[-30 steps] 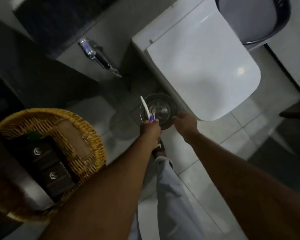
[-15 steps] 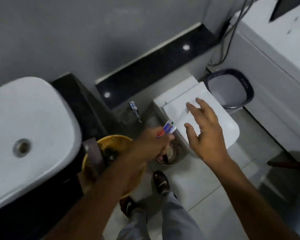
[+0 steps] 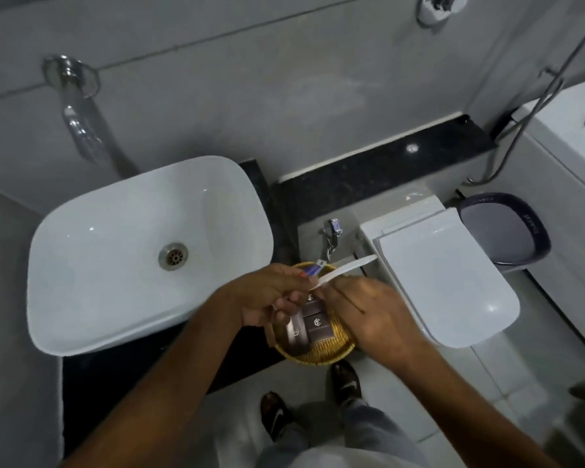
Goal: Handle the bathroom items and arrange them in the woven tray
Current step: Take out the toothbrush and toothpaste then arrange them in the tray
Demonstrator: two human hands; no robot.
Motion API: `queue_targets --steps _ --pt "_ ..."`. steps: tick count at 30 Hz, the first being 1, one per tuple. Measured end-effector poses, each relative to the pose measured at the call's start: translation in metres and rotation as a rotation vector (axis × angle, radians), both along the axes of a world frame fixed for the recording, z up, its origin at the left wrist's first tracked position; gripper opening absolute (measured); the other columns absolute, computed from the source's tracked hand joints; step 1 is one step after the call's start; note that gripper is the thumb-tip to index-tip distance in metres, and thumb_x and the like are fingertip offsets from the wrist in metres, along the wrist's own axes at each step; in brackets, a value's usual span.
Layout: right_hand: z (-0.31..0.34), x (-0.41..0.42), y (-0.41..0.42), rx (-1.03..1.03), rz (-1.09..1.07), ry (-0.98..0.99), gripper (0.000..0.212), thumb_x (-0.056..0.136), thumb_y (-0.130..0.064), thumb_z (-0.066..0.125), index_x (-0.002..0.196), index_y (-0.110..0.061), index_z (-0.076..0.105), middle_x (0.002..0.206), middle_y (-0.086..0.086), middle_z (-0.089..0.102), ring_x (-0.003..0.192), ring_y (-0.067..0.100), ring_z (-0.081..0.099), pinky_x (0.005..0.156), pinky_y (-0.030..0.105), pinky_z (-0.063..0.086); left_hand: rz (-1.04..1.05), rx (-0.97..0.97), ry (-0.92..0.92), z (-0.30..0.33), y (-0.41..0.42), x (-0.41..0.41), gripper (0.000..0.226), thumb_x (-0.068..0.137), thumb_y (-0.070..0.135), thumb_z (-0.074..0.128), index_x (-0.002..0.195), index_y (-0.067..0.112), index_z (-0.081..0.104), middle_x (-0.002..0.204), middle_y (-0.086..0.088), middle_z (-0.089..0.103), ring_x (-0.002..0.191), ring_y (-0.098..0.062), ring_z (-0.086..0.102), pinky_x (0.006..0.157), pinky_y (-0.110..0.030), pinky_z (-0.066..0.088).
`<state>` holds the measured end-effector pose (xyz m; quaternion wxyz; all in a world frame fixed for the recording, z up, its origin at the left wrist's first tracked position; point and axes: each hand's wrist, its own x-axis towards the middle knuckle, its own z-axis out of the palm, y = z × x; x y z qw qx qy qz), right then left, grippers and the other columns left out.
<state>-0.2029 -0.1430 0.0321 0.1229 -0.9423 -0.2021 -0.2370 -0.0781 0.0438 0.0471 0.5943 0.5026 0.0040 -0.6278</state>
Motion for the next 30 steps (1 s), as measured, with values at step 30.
queue_targets --steps 30 --pt "-0.094 0.052 0.030 0.590 -0.833 1.000 0.013 0.083 -0.024 0.074 0.090 -0.014 0.069 0.097 0.004 0.064 0.083 0.021 0.062 0.077 0.034 0.056 0.130 0.666 -0.832 -0.076 0.027 -0.066 0.027 0.099 0.036 0.047 0.078 0.021 0.055 0.089 -0.003 0.068 0.069 -0.008 0.061 0.057 -0.014 0.040"
